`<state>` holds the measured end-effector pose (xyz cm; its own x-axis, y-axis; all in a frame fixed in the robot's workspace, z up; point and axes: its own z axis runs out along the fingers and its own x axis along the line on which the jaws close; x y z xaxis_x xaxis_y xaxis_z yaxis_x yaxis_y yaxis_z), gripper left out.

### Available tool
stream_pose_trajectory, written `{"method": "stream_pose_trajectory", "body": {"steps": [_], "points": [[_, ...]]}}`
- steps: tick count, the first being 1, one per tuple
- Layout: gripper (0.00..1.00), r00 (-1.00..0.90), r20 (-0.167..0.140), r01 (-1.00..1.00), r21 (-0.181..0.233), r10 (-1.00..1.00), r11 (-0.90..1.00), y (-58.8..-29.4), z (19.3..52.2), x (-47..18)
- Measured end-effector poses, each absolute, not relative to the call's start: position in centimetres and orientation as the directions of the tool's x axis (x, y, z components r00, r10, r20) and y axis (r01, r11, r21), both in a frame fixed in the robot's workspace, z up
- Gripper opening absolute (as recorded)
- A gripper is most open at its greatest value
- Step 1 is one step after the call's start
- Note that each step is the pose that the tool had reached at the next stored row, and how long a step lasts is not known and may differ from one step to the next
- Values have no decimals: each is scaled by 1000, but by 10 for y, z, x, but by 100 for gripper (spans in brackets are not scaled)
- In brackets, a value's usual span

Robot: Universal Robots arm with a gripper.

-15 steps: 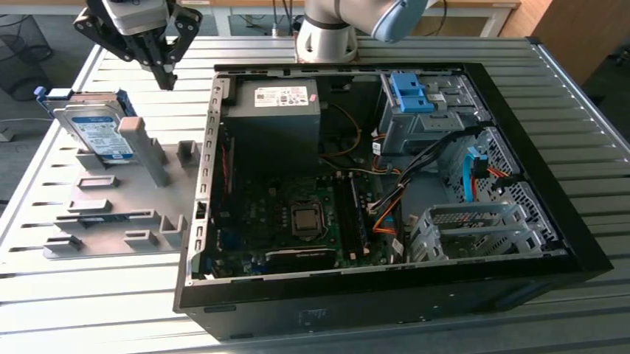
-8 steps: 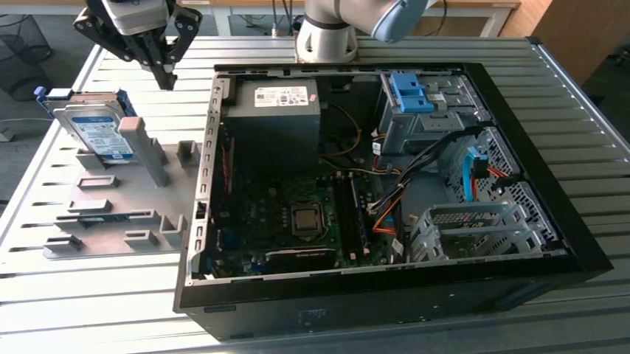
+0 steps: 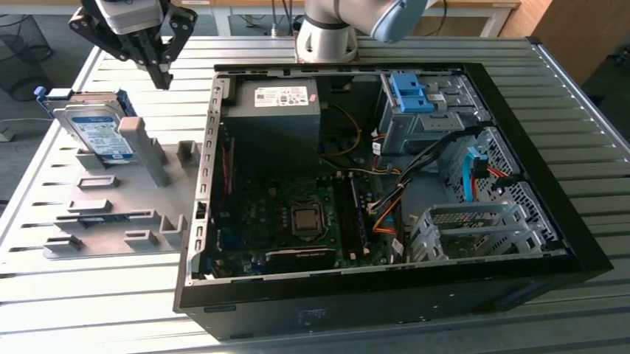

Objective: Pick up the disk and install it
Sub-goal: 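Reach for the disk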

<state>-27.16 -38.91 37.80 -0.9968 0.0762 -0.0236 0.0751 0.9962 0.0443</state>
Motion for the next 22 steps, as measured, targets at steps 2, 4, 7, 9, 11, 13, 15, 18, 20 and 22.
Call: {"method": "stream_pose_trajectory", "body": {"steps": [2,4,7,9,11,13,15,18,20,22], "points": [[11,-997,-24,75,44,76,996,-389,378,-274],[11,-997,-24,75,44,76,996,-389,378,-276],[11,-997,-24,75,44,76,996,-389,378,-277],[11,-997,-23,75,44,76,996,-389,378,-277],[11,-997,-24,75,44,76,996,-388,378,-277],[11,-997,-24,75,44,76,996,-388,378,-282],[11,-997,-24,75,44,76,996,-388,378,-290],[11,-997,-24,75,44,76,996,-385,377,-303],[11,-997,-23,75,44,76,996,-378,376,-308],[11,-997,-23,75,44,76,996,-370,376,-311]]}}
